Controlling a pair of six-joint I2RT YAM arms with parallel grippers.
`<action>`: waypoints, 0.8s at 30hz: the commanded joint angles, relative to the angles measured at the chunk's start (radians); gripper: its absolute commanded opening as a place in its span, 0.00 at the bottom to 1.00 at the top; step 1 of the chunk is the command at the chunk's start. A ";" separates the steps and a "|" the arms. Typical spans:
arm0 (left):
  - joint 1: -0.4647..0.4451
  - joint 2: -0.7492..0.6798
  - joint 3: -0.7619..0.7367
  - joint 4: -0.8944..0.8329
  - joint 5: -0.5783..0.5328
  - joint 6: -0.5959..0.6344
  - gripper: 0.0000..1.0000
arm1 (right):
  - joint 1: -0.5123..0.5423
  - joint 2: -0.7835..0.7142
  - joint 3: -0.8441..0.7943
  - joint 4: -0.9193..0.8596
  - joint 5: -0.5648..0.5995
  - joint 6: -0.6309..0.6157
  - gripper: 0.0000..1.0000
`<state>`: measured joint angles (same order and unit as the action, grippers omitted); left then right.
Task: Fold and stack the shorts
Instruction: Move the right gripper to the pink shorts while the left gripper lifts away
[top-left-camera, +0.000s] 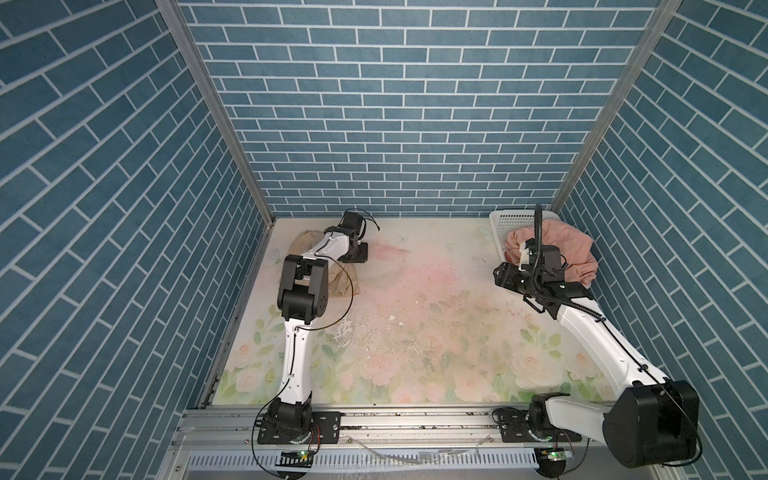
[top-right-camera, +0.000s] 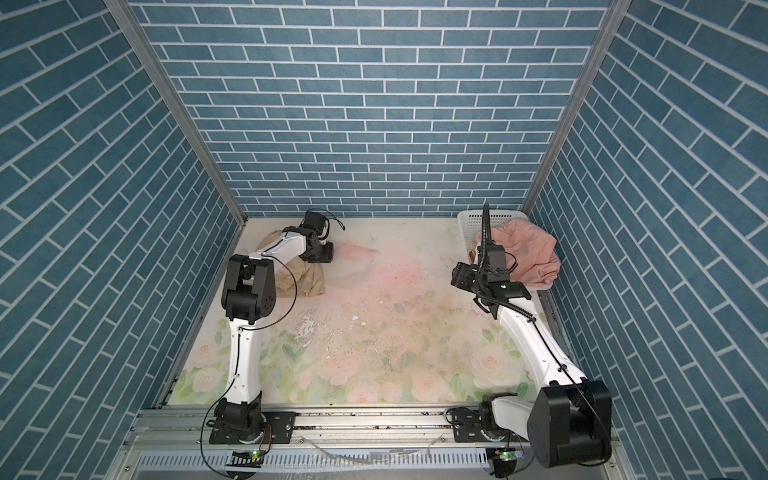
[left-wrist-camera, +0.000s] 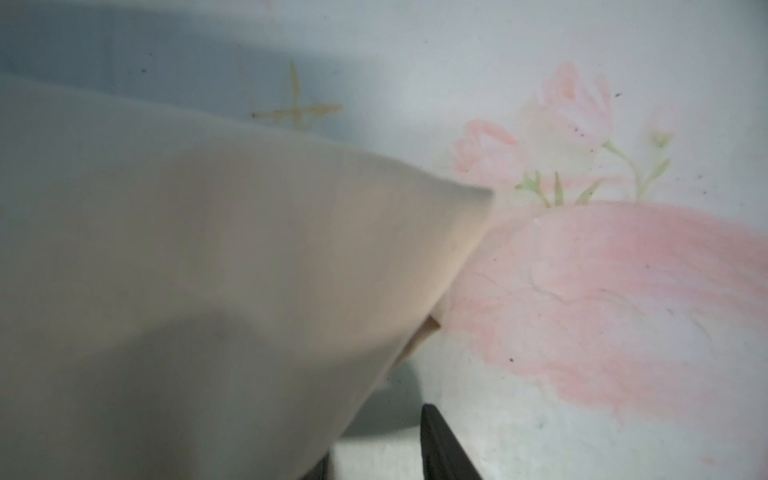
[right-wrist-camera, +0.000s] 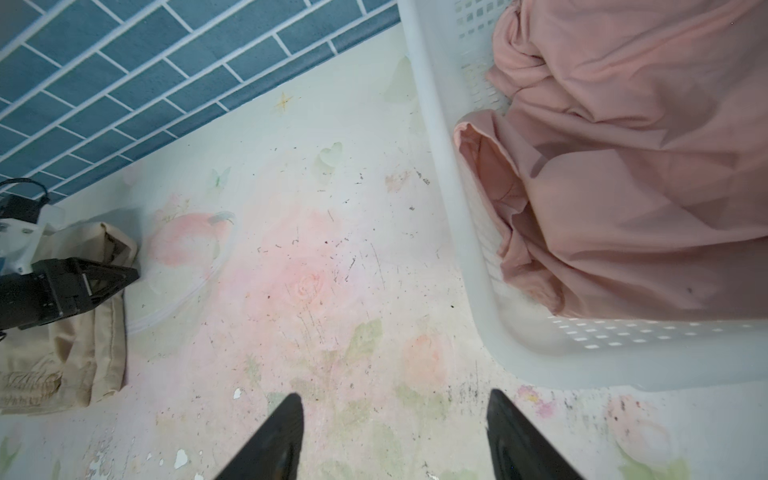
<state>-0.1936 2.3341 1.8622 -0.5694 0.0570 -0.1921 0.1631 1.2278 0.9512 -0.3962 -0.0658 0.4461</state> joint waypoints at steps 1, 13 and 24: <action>0.015 -0.011 -0.003 -0.017 0.145 0.002 0.43 | -0.033 0.039 0.060 -0.068 0.042 -0.060 0.71; -0.109 -0.392 -0.112 -0.044 0.288 0.020 0.72 | -0.154 0.340 0.410 -0.240 0.171 -0.197 0.76; -0.107 -0.943 -0.553 -0.080 0.278 -0.058 0.99 | -0.184 0.629 0.717 -0.359 0.402 -0.357 0.77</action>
<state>-0.2996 1.4464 1.3716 -0.5995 0.3092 -0.2234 -0.0086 1.8164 1.6020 -0.6842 0.2481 0.1696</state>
